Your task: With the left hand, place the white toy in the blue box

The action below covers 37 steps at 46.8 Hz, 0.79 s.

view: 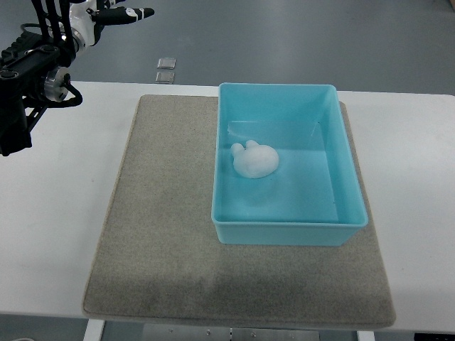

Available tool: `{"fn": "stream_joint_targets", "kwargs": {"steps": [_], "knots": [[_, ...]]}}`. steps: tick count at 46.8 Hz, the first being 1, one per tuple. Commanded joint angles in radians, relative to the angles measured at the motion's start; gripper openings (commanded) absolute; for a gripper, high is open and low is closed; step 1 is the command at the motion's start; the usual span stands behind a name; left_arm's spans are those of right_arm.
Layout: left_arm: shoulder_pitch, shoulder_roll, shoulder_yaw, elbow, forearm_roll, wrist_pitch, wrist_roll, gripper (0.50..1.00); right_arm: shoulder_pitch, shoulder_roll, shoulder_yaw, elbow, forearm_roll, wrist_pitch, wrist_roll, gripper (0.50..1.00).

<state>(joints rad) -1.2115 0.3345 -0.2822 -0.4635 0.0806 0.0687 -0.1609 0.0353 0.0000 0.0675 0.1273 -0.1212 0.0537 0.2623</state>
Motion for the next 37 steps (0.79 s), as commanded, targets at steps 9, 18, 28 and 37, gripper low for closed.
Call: {"fn": "stream_joint_targets", "kwargs": {"steps": [9, 18, 28, 37], "knots": [[0.006, -0.008, -0.002, 0.002, -0.264, 0.013, 0.029, 0.96, 0.0, 0.0, 0.0, 0.0, 0.0, 0.0, 0.0, 0.936], [0.013, -0.015, -0.003, 0.012, -0.363, -0.111, 0.023, 0.96, 0.0, 0.0, 0.0, 0.0, 0.0, 0.0, 0.0, 0.936], [0.049, -0.052, -0.054, 0.072, -0.387, -0.243, -0.022, 0.96, 0.0, 0.0, 0.0, 0.0, 0.0, 0.0, 0.0, 0.936], [0.078, -0.069, -0.1, 0.072, -0.387, -0.326, -0.025, 0.962, 0.0, 0.0, 0.0, 0.0, 0.0, 0.0, 0.0, 0.936]]}}
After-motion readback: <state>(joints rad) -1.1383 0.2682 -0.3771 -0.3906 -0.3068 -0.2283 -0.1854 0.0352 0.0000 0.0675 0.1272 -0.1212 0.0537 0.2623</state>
